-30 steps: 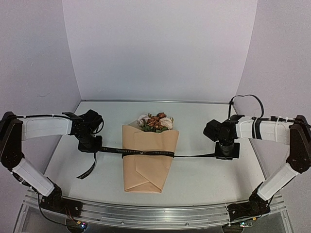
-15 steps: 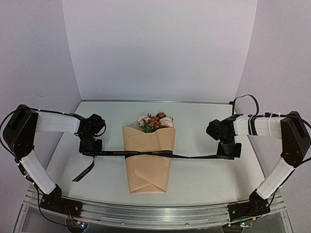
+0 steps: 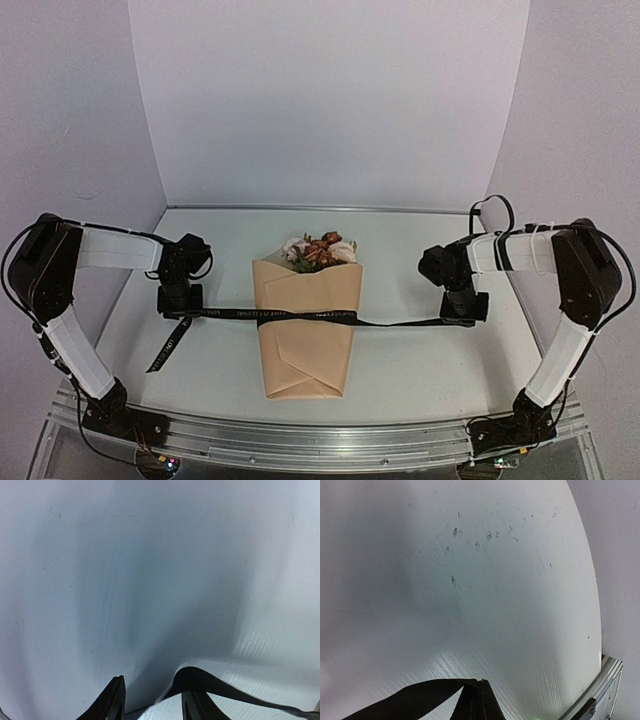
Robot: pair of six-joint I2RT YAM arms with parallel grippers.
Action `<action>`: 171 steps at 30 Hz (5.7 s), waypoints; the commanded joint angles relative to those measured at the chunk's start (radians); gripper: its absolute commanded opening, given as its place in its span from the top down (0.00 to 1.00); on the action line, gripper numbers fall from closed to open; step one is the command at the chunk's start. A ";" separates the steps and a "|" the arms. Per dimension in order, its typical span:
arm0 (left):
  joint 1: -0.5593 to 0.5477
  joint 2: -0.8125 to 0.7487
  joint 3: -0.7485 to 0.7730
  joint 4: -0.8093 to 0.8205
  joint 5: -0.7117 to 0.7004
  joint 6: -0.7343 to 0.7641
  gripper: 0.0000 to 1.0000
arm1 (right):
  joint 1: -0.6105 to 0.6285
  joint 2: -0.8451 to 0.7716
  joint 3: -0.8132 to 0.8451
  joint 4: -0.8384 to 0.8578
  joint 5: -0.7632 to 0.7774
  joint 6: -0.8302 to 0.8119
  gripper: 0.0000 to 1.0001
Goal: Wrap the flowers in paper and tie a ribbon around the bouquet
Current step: Tie the ribbon around the folded bouquet, then cross the half-tied ribbon over the folded bouquet.
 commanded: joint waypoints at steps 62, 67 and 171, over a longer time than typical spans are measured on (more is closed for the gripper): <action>0.046 -0.703 -0.495 0.521 0.382 -0.871 0.31 | 0.471 -0.037 -0.396 1.209 -0.156 1.184 0.52; 0.031 -0.678 -0.507 0.571 0.388 -0.915 0.32 | 0.462 0.012 -0.431 1.315 -0.171 1.209 0.71; 0.713 -0.075 -0.110 0.522 0.611 -0.357 1.00 | -0.062 -0.897 -0.777 0.529 -0.081 0.643 1.00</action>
